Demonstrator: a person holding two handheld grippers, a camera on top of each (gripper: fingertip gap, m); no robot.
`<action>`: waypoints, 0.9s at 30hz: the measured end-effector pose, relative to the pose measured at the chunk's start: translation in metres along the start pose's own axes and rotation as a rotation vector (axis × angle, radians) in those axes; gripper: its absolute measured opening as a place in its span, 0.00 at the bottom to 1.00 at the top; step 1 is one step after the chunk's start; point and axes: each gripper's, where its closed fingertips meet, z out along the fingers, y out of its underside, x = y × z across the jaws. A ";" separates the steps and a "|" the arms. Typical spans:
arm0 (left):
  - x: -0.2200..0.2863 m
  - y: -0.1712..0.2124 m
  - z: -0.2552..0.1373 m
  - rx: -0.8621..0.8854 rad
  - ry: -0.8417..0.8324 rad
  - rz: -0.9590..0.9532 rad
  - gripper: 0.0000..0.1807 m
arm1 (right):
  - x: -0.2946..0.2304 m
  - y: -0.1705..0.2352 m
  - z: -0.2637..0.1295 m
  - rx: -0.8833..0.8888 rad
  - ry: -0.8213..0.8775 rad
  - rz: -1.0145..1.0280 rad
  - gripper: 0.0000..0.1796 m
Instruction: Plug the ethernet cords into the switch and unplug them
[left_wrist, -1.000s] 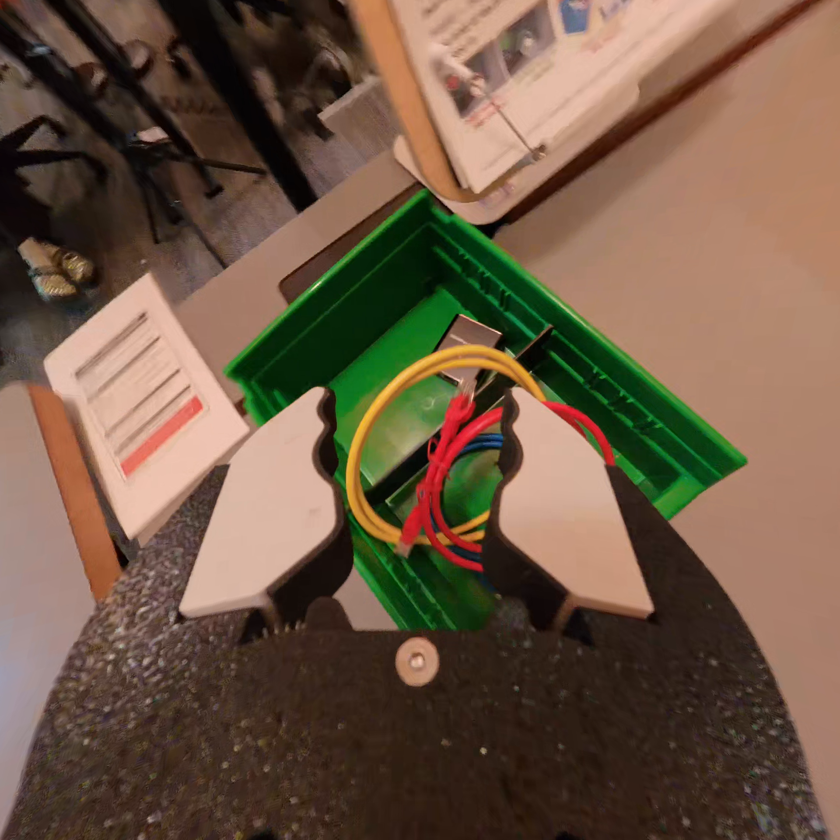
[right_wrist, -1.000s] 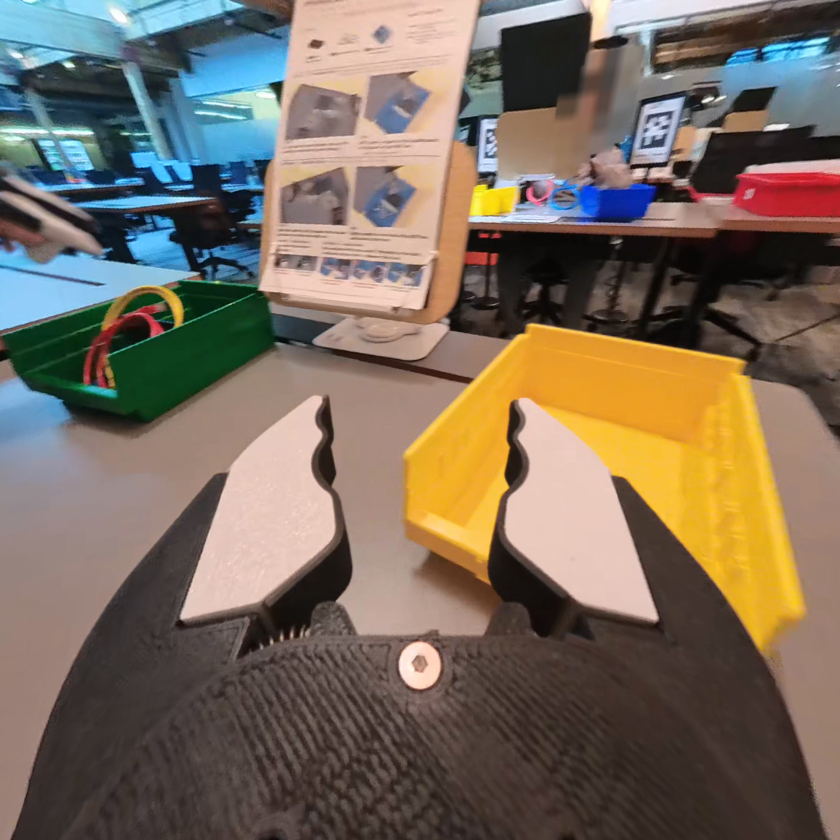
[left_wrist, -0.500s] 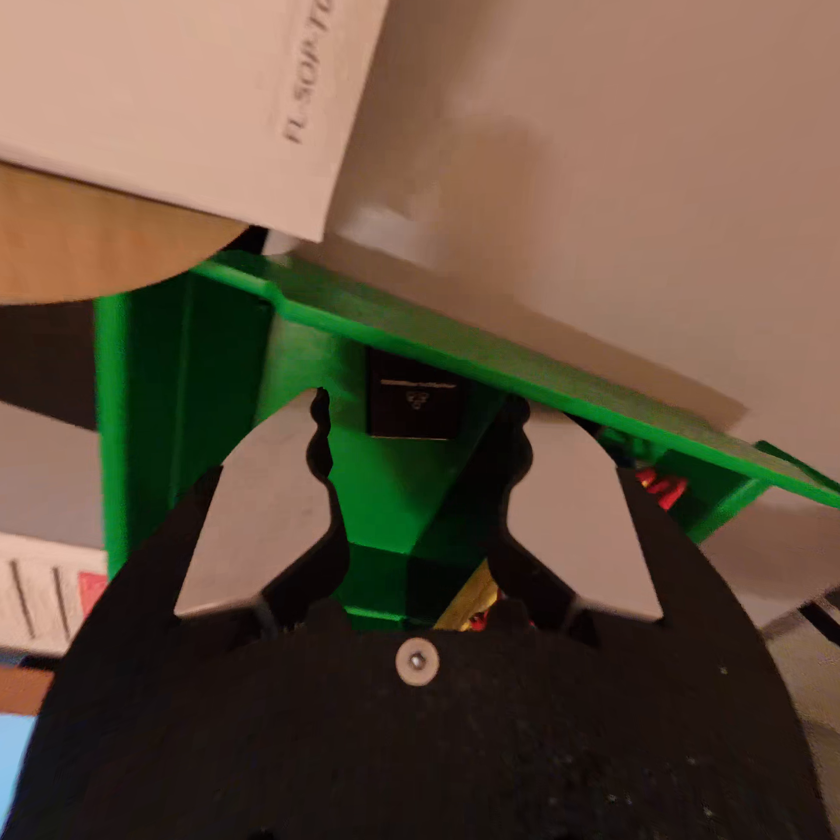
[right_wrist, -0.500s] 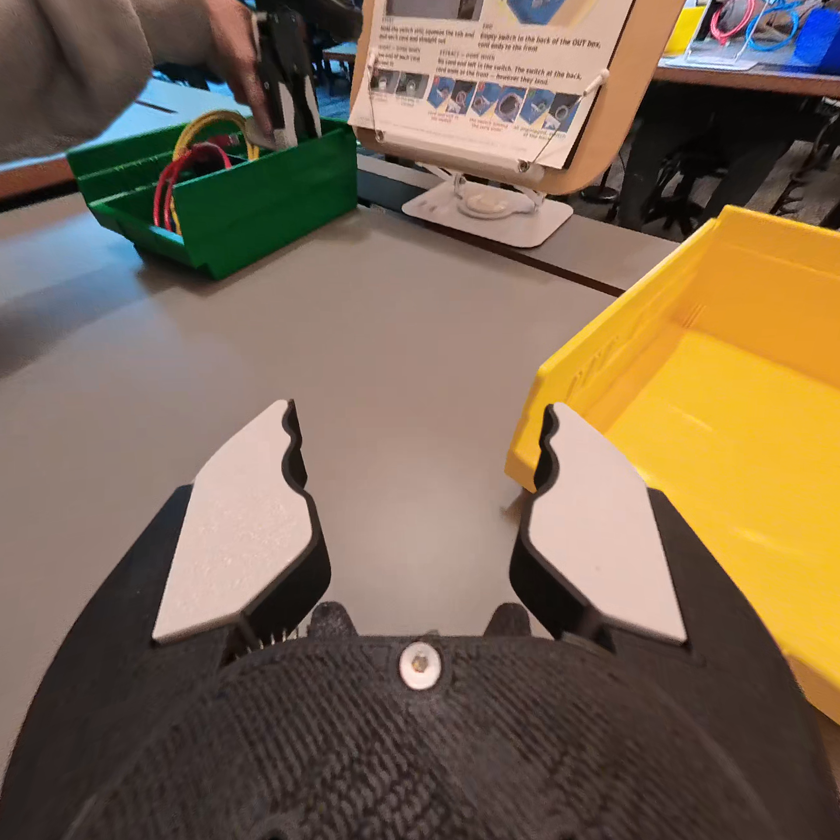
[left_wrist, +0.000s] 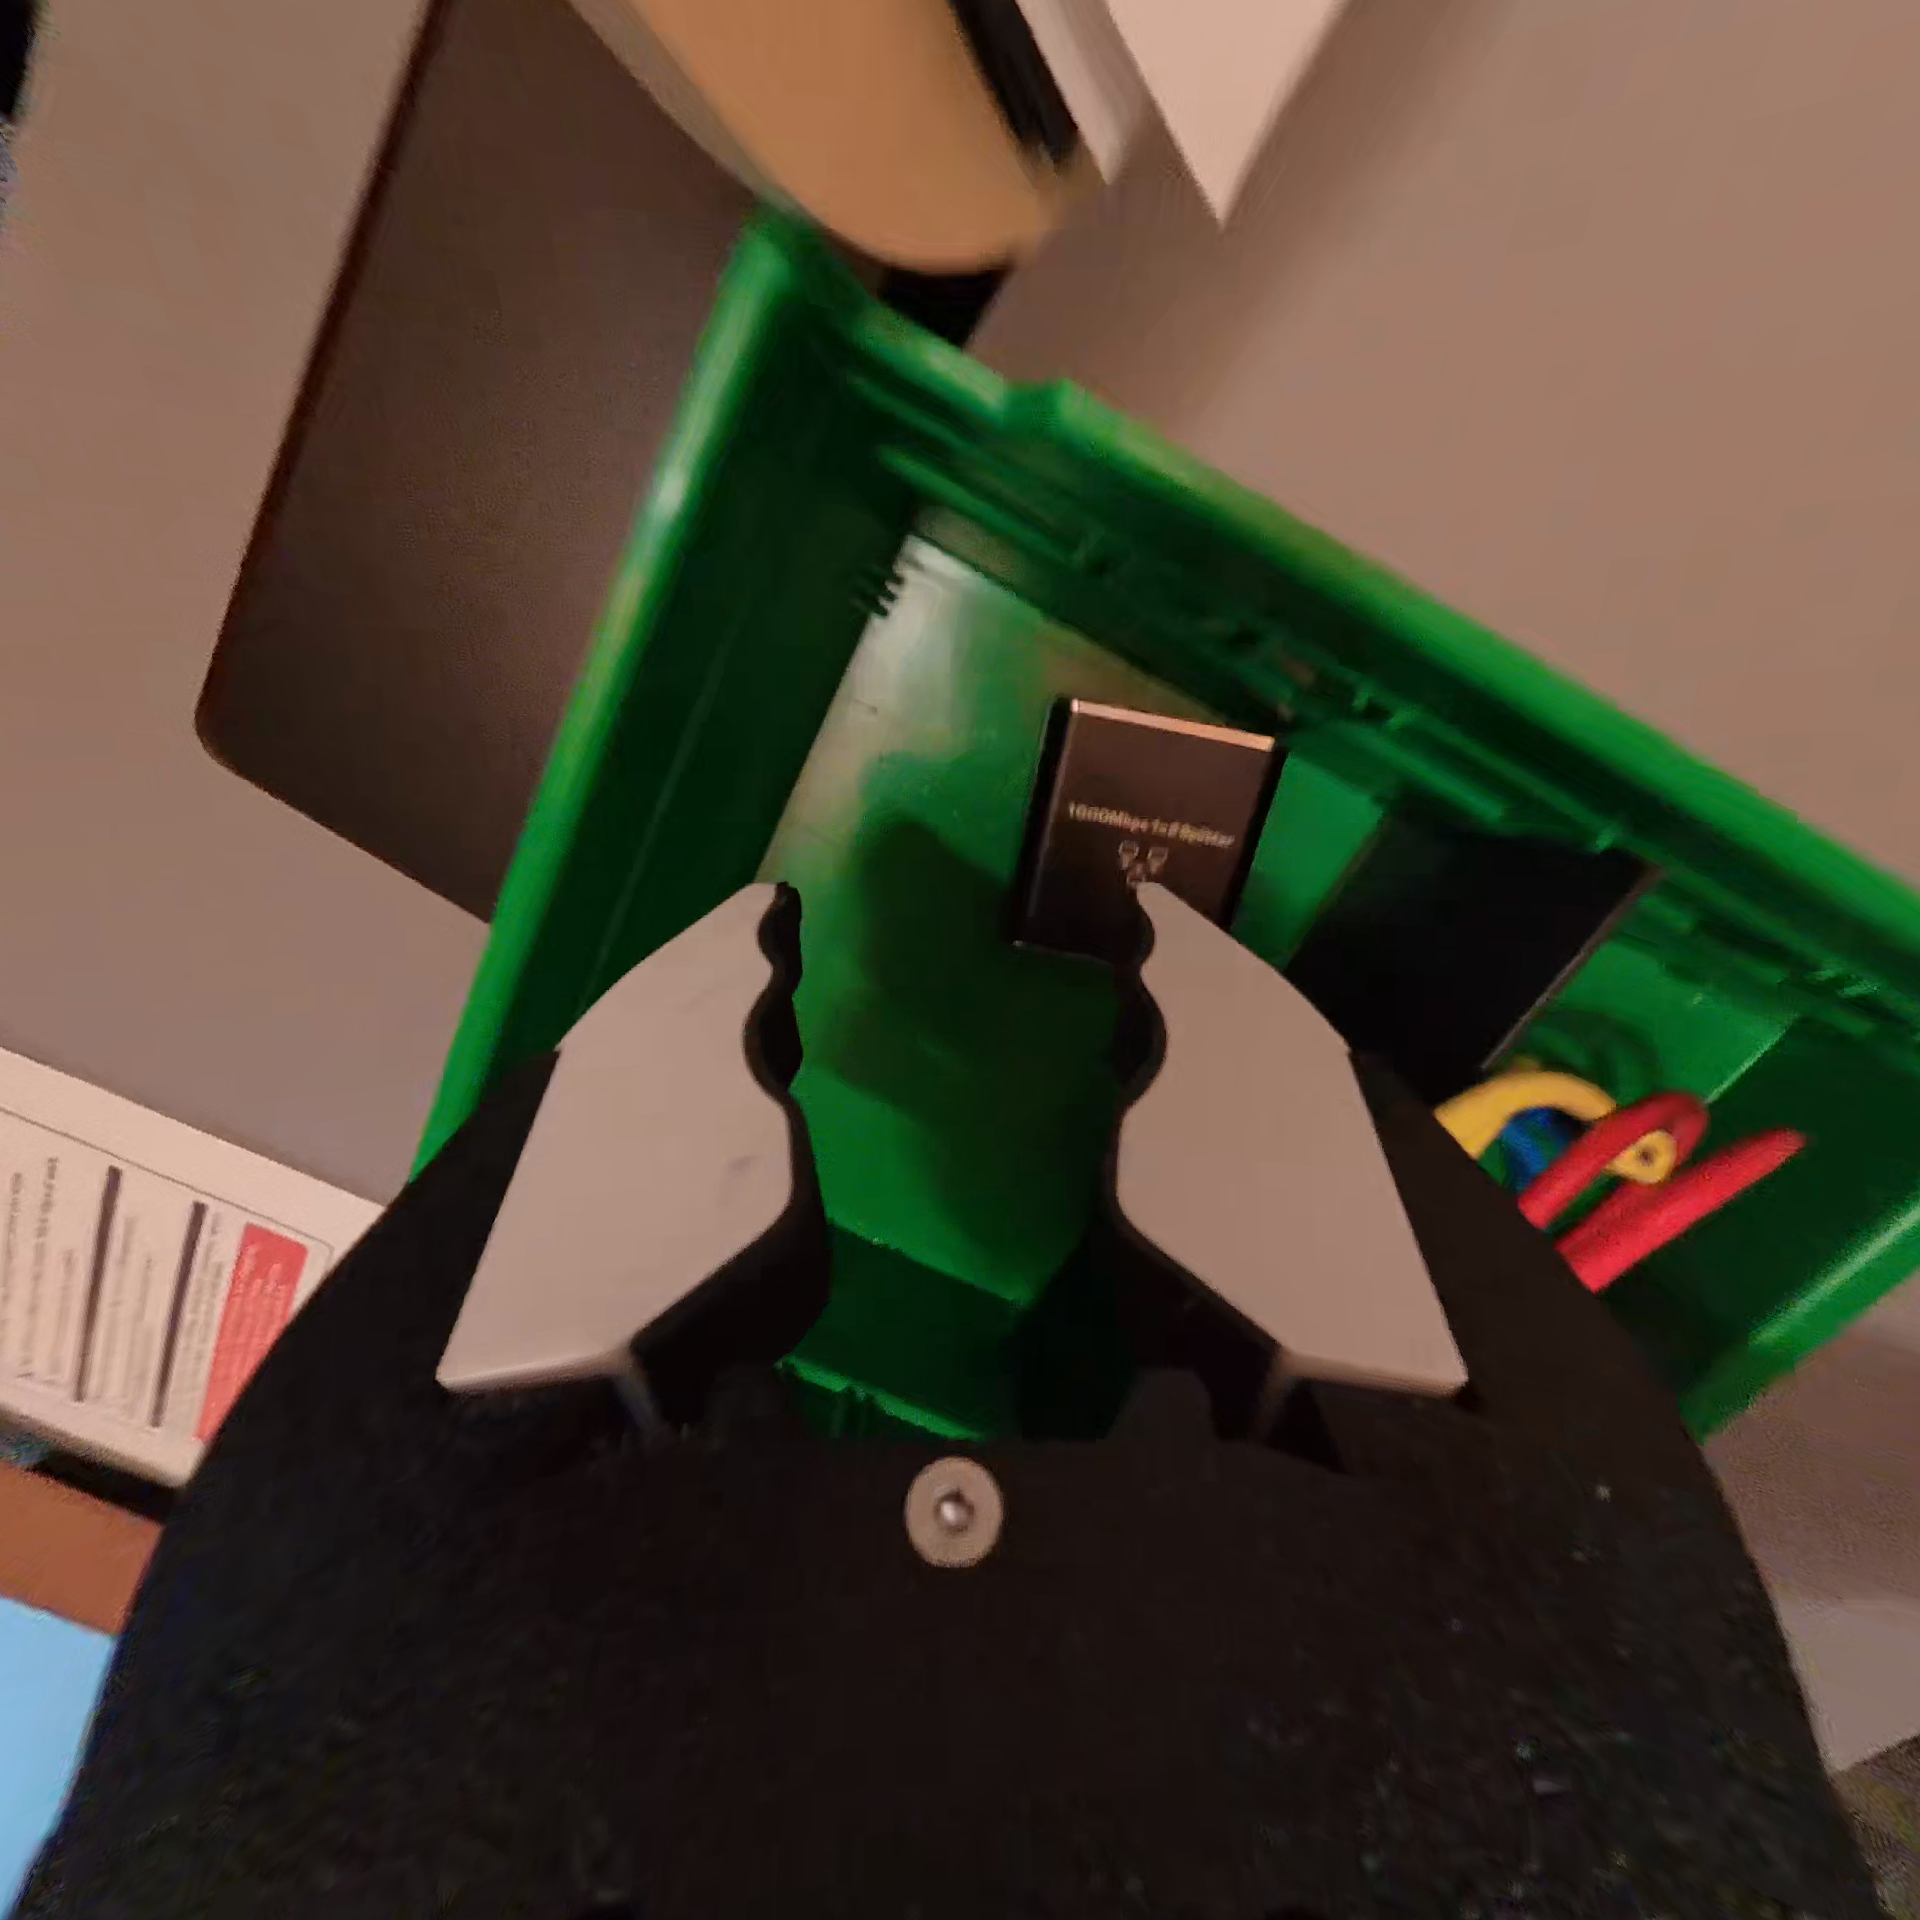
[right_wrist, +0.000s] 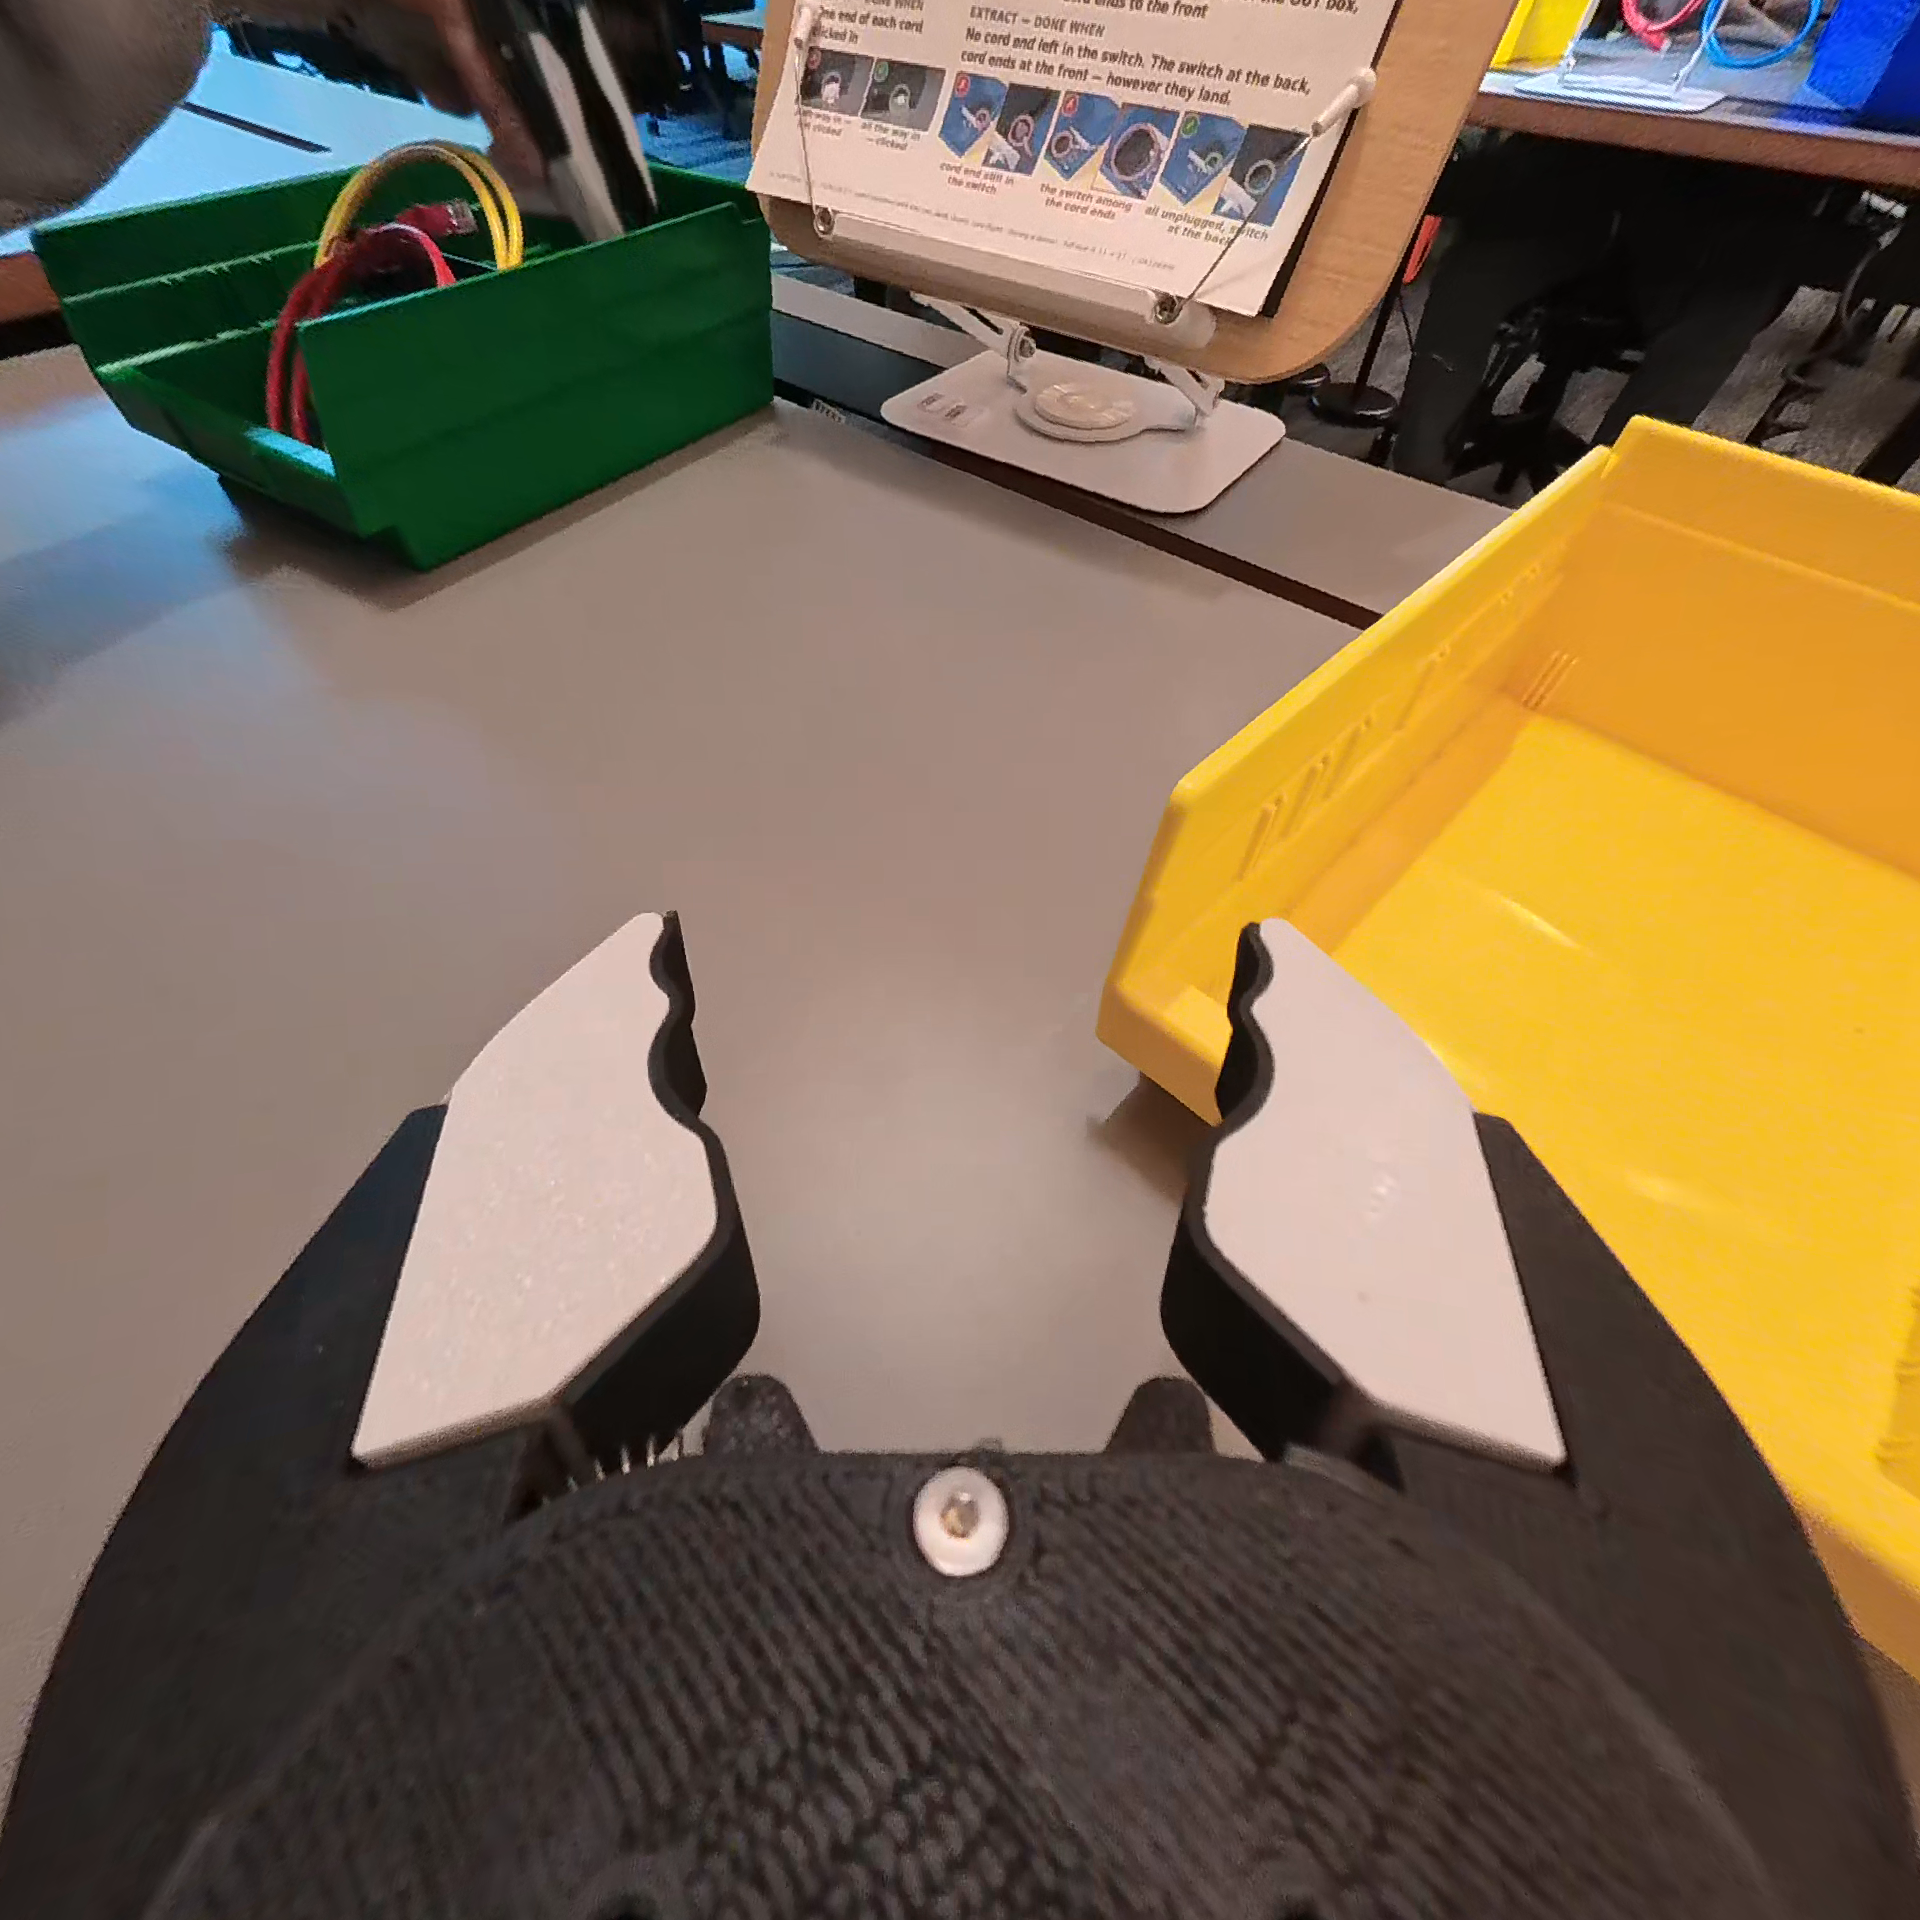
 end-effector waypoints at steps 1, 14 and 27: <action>0.002 0.007 0.006 -0.032 -0.009 0.038 0.32 | 0.000 -0.001 -0.001 0.001 0.002 -0.001 0.55; 0.016 0.013 0.015 -0.047 0.047 0.113 0.21 | -0.006 -0.009 -0.014 -0.027 0.047 -0.068 0.55; 0.043 0.026 0.038 -0.178 0.180 0.152 0.32 | -0.003 -0.010 -0.017 -0.063 0.082 -0.097 0.55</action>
